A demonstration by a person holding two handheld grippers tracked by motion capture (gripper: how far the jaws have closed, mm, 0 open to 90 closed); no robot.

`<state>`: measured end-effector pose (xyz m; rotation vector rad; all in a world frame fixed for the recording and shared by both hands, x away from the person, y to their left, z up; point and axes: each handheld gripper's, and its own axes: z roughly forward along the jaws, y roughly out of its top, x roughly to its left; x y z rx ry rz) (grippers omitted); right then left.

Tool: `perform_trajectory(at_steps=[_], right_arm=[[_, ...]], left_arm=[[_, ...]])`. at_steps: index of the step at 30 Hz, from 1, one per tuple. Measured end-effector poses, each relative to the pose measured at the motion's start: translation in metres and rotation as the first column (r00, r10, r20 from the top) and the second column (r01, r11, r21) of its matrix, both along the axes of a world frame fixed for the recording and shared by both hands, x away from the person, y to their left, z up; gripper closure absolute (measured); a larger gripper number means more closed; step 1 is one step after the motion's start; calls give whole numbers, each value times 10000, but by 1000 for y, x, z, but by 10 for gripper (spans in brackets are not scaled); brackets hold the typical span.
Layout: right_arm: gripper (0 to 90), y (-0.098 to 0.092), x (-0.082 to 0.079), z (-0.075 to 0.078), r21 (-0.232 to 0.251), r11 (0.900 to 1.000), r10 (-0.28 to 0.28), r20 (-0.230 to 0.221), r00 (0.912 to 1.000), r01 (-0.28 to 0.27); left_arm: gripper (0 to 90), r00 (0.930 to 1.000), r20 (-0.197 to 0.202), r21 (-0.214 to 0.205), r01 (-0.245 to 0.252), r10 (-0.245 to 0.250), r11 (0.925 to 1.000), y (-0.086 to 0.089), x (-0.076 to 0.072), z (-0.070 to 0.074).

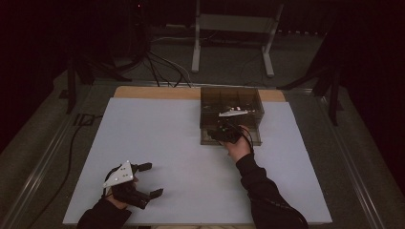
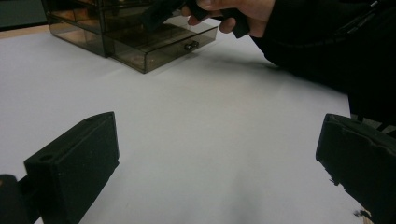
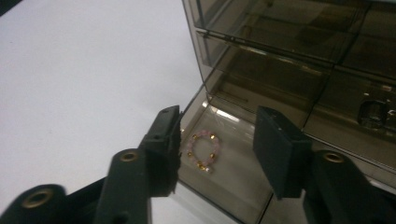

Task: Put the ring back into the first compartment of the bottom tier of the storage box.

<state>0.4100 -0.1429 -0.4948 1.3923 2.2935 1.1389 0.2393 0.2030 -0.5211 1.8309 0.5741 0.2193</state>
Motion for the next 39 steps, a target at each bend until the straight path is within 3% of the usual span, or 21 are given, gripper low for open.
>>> perform_trajectory(at_steps=[8,12,17,20,32,39], right_arm=[[271,2,-11,13,242,9992,308,458,9985,-319],[151,1,-16,20,432,9960,756,640,9951,-785],[118,0,-23,27,525,9915,1151,764,9904,-1192],[27,0,-25,32,481,9856,1577,828,9840,-1620],[0,0,-32,44,505,9781,1955,1122,9743,-2021],[0,0,-45,49,384,9718,2261,1255,9660,-2325]], left_arm=[[6,10000,8,51,1,-1,10000,-1,1,0],[6,10000,-26,70,29,-29,10000,-3,1,0],[6,10000,-47,50,14,-14,10000,-3,2,0],[6,10000,-71,19,-17,17,10000,-3,3,0],[6,9999,-65,87,-78,79,9999,-1,1,-2],[6,9999,-66,57,-147,148,9999,1,0,-2]])
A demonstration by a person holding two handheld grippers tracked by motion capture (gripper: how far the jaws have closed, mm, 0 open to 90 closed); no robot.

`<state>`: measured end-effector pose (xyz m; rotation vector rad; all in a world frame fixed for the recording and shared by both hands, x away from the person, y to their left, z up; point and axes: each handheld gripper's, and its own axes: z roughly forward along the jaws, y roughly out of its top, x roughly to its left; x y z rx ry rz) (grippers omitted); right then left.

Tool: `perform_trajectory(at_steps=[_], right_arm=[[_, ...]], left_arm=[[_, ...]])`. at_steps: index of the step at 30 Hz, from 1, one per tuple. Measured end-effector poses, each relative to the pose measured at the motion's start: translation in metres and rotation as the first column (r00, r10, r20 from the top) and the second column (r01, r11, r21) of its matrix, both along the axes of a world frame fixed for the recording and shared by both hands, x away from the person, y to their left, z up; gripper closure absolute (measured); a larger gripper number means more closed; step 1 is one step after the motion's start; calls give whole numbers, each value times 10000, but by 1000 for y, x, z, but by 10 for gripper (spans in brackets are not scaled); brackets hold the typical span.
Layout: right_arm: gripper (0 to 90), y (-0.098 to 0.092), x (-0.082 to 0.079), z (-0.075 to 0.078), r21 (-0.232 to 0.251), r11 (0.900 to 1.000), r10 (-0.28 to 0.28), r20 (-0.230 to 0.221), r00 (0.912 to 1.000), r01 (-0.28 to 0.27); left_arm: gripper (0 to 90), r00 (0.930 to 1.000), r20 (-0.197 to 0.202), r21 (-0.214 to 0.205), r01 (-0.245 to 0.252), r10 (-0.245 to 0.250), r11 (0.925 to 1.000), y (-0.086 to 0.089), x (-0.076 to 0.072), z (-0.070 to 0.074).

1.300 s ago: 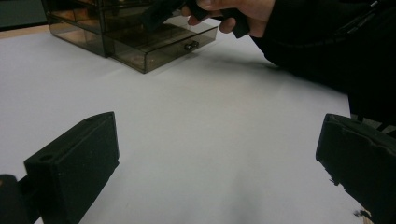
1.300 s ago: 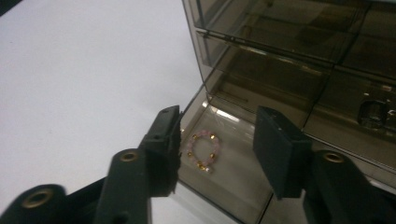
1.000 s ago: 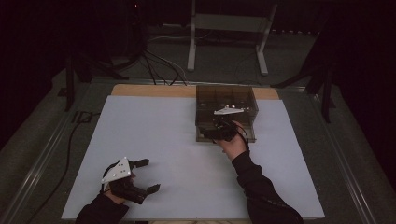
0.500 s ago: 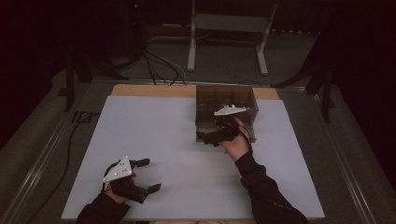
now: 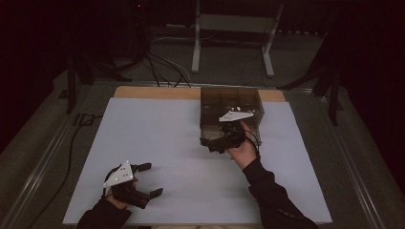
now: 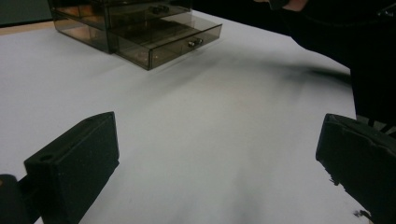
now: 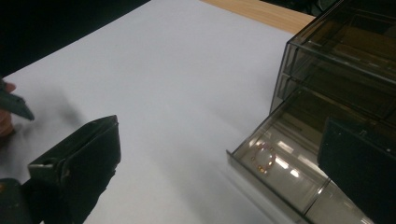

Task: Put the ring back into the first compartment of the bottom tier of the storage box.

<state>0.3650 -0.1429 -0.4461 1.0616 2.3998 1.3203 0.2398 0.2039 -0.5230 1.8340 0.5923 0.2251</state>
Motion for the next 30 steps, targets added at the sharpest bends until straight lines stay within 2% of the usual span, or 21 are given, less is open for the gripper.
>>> perform_trajectory(at_steps=[5,16,22,30], right_arm=[[0,-5,-9,-3,90,9999,103,-57,9999,-103],[0,-16,-27,-21,-5,9997,256,36,9997,-256],[0,-25,-35,-33,261,9988,410,57,9991,-411],[0,-41,-45,-47,314,9987,400,-32,9992,-399]], left_arm=[[6,10000,-1,65,52,-52,10000,-2,0,0],[6,10000,2,79,42,-42,10000,-1,0,0],[6,10000,11,69,65,-65,10000,-1,0,0],[6,10000,14,90,84,-84,9999,-2,0,0]])
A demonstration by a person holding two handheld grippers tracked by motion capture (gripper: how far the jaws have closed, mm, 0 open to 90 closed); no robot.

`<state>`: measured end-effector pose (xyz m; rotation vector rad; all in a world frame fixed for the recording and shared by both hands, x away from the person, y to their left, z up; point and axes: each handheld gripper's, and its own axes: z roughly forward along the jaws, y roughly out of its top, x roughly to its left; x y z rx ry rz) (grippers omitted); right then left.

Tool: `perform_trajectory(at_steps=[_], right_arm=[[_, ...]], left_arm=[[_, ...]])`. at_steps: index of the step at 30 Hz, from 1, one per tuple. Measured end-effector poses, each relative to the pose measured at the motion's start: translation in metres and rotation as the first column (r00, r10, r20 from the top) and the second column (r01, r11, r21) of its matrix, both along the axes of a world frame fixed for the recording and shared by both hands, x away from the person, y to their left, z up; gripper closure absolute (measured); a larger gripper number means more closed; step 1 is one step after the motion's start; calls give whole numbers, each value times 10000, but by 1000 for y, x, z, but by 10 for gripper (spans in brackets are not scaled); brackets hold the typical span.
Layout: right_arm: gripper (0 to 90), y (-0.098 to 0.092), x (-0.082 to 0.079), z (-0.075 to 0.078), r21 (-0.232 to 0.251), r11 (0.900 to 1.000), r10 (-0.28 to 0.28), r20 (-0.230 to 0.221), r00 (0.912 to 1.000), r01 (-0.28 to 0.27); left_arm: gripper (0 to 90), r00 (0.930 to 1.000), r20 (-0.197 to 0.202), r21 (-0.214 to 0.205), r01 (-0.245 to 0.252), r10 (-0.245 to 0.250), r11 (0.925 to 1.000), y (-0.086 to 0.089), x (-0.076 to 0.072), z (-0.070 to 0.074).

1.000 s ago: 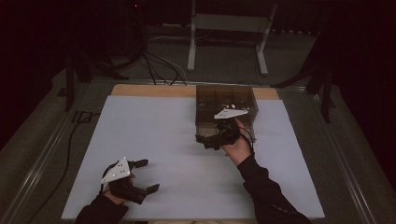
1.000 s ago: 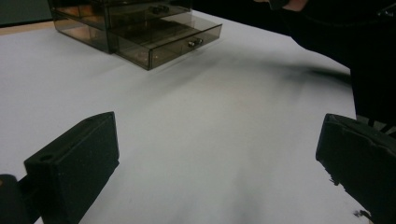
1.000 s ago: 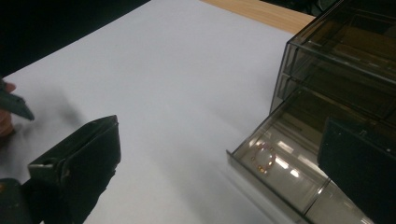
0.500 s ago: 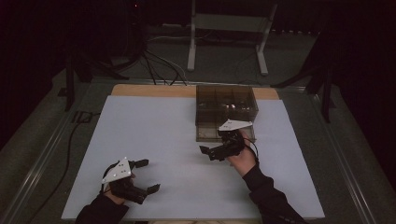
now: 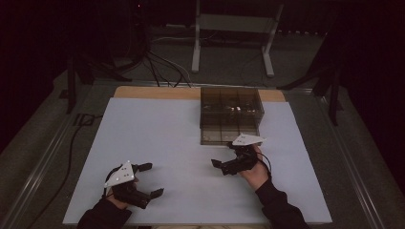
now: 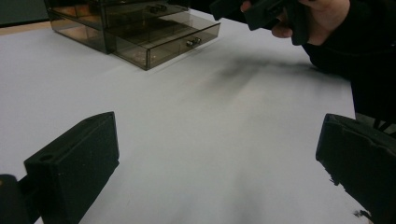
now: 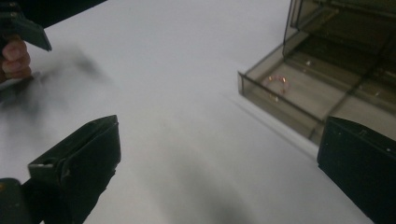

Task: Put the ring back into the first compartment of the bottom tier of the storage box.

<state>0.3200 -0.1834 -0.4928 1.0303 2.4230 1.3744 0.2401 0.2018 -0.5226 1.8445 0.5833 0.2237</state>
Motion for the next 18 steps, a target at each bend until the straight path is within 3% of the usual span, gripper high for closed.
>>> perform_trajectory(at_steps=[10,18], right_arm=[[0,-24,-19,-11,104,9999,-99,230,9997,97],[0,-45,-33,-17,124,9990,-425,155,9990,424]], left_arm=[[6,10000,22,24,38,-38,10000,0,0,0],[6,10000,0,45,35,-35,10000,-1,0,0]])
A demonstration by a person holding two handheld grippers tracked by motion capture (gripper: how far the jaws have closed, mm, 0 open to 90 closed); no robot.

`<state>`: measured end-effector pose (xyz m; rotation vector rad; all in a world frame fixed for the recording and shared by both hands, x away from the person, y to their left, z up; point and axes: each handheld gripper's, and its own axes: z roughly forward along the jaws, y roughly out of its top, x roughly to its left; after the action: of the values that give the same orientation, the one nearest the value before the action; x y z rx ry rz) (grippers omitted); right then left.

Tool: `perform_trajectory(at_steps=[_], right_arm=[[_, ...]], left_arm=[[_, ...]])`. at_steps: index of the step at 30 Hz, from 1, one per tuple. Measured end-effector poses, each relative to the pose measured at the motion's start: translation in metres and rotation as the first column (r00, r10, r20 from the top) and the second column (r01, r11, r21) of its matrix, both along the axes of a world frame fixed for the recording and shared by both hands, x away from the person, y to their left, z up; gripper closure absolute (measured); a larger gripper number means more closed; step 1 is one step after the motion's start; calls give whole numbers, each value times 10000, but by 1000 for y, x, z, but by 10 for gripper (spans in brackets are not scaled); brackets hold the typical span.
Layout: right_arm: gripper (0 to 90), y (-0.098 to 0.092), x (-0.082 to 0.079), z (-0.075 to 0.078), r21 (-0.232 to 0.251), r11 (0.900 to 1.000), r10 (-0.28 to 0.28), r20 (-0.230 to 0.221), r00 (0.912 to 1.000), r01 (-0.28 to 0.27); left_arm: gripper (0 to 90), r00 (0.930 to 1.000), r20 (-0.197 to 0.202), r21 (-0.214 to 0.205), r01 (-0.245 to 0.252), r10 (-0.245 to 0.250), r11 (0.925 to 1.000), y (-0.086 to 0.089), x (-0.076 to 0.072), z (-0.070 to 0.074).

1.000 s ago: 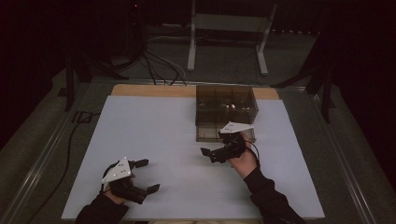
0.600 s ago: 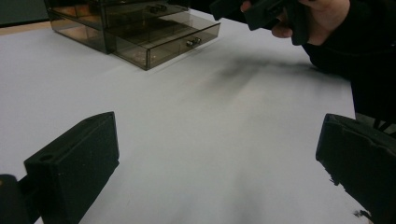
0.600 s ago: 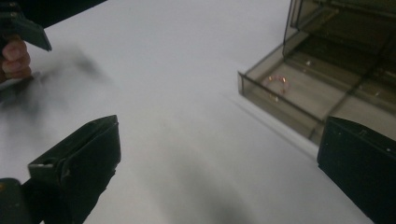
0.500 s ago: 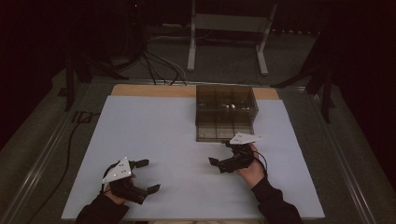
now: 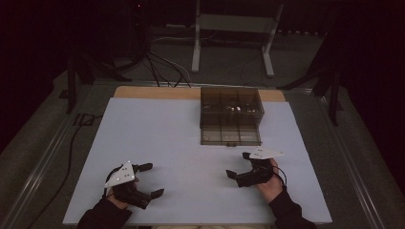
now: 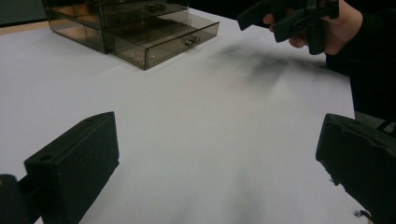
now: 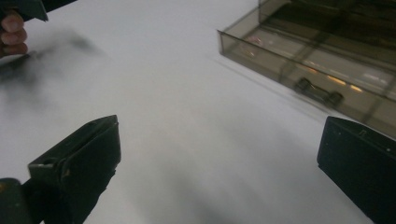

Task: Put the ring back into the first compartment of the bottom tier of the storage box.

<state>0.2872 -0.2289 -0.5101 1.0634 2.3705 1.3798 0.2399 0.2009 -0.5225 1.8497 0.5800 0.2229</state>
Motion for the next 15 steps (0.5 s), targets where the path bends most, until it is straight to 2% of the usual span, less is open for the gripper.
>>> perform_trajectory(at_steps=[5,11,15], right_arm=[[0,-16,-8,-3,17,9996,-285,-41,9996,285],[0,-38,-15,-8,116,9977,-661,-398,9970,666],[0,-50,-21,-9,119,9954,-942,-358,9949,947]], left_arm=[[6,10000,7,8,6,-6,10000,0,0,0],[6,10000,15,-10,-6,6,10000,0,0,0],[6,10000,14,-4,-1,1,10000,0,0,0]])
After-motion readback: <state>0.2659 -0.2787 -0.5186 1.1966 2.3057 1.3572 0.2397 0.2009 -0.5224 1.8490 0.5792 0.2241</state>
